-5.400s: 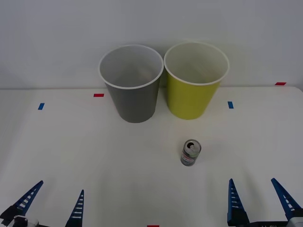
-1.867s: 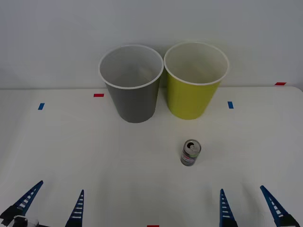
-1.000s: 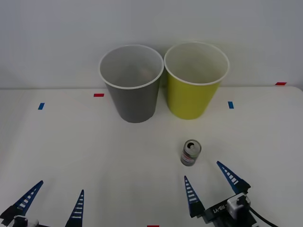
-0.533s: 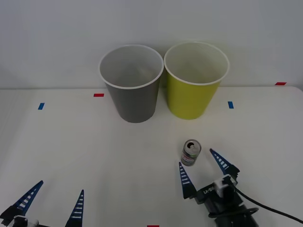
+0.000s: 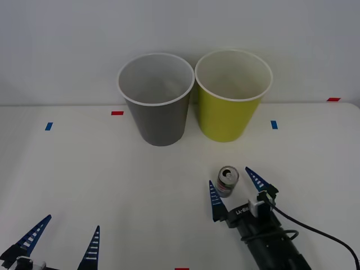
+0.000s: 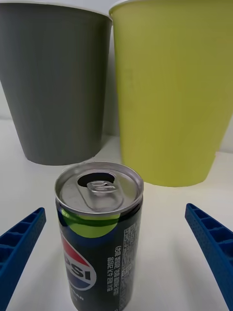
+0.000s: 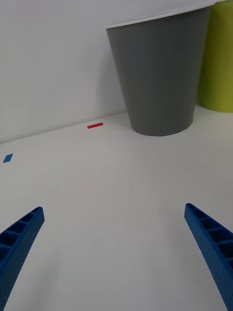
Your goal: Put cans in the gray bin and PET bottles in the light green bin.
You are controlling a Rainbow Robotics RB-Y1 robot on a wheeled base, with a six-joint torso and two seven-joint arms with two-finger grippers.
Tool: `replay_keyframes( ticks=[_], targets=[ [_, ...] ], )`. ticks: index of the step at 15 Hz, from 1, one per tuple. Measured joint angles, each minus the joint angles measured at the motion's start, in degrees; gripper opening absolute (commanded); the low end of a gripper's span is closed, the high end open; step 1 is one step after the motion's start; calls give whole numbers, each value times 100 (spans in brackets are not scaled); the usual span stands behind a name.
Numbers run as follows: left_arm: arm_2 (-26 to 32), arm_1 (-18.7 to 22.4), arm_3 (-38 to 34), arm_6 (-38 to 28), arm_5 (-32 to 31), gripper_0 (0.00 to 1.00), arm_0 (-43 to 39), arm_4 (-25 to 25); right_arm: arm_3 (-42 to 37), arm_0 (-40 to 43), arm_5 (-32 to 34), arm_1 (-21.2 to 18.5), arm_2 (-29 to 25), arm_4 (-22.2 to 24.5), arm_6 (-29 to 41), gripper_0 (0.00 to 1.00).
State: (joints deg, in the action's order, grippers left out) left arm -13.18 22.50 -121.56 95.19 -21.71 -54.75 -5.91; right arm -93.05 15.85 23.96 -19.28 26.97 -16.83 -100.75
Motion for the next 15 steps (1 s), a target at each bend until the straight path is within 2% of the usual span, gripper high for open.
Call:
replay_keyframes(
  ticks=[2, 3, 4, 5, 6, 15],
  targets=[
    [0, 0, 0, 0, 0, 100, 0, 0, 5, -59, -84, 16, -6, -42, -5, 100],
    [0, 0, 0, 0, 0, 100, 0, 0, 6, -87, -127, 22, -7, -63, -5, 94],
    [0, 0, 0, 0, 0, 100, 0, 0, 6, -114, -164, 28, -7, -86, -5, 52],
    [0, 0, 0, 0, 0, 100, 0, 0, 2, -134, -186, 39, -7, -105, -6, 17],
    [0, 0, 0, 0, 0, 100, 0, 0, 1, -143, -195, 52, -7, -121, -6, 7],
    [0, 0, 0, 0, 0, 100, 0, 1, -1, -201, -213, 58, 11, -182, 11, 4]
  ],
)
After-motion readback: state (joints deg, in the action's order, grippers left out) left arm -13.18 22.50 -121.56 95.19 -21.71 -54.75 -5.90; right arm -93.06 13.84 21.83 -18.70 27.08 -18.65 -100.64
